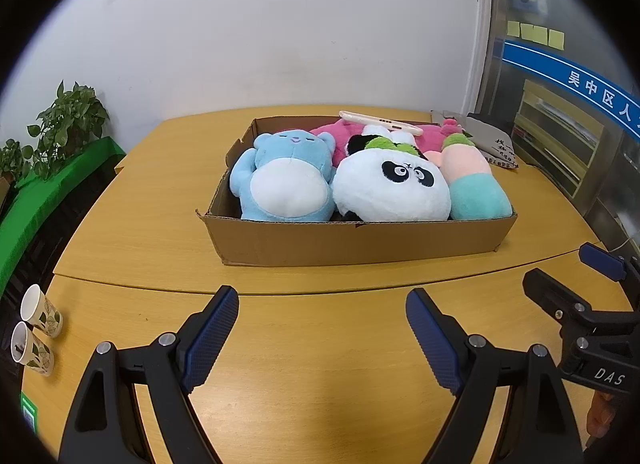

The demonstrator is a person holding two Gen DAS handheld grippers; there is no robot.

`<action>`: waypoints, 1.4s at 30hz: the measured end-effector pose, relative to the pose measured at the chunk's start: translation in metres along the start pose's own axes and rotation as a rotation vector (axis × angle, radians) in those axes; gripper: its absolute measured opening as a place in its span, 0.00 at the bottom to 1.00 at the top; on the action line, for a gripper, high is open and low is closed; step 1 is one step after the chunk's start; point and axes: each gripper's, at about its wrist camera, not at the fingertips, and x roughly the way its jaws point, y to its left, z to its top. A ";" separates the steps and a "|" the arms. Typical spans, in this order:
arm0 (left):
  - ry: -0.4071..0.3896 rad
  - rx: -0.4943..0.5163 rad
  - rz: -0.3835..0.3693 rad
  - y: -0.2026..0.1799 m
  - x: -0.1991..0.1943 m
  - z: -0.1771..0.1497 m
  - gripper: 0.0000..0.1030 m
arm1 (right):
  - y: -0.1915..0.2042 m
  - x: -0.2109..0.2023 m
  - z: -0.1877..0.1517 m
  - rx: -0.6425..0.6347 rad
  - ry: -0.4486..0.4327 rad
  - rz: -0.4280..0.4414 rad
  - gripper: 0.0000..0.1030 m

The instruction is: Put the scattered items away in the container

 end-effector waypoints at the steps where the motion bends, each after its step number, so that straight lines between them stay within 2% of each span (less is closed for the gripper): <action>1: -0.001 -0.002 0.000 0.001 0.000 0.000 0.83 | 0.000 -0.001 0.000 -0.002 -0.002 0.000 1.00; 14: -0.006 0.008 -0.025 0.014 0.003 -0.006 0.83 | -0.009 0.001 -0.003 0.006 -0.013 -0.009 1.00; 22: 0.005 0.022 -0.017 0.067 0.009 -0.038 0.83 | -0.026 -0.010 -0.013 -0.039 -0.078 0.055 1.00; 26: 0.044 0.053 0.011 0.096 0.023 -0.060 0.83 | -0.059 -0.013 -0.032 -0.048 -0.104 0.104 1.00; 30: 0.140 0.061 0.028 0.137 0.048 -0.084 0.83 | -0.107 0.003 -0.059 -0.057 -0.042 0.080 1.00; 34: 0.201 0.053 0.015 0.170 0.067 -0.099 0.83 | -0.168 0.031 -0.085 -0.045 0.075 0.046 1.00; 36: 0.220 0.043 0.009 0.182 0.075 -0.105 0.83 | -0.192 0.043 -0.094 -0.023 0.118 0.056 1.00; 39: 0.238 0.034 -0.004 0.196 0.083 -0.112 0.86 | -0.211 0.056 -0.107 -0.012 0.156 0.080 1.00; 42: 0.231 0.045 -0.013 0.203 0.084 -0.113 0.86 | -0.215 0.068 -0.119 -0.060 0.201 0.142 1.00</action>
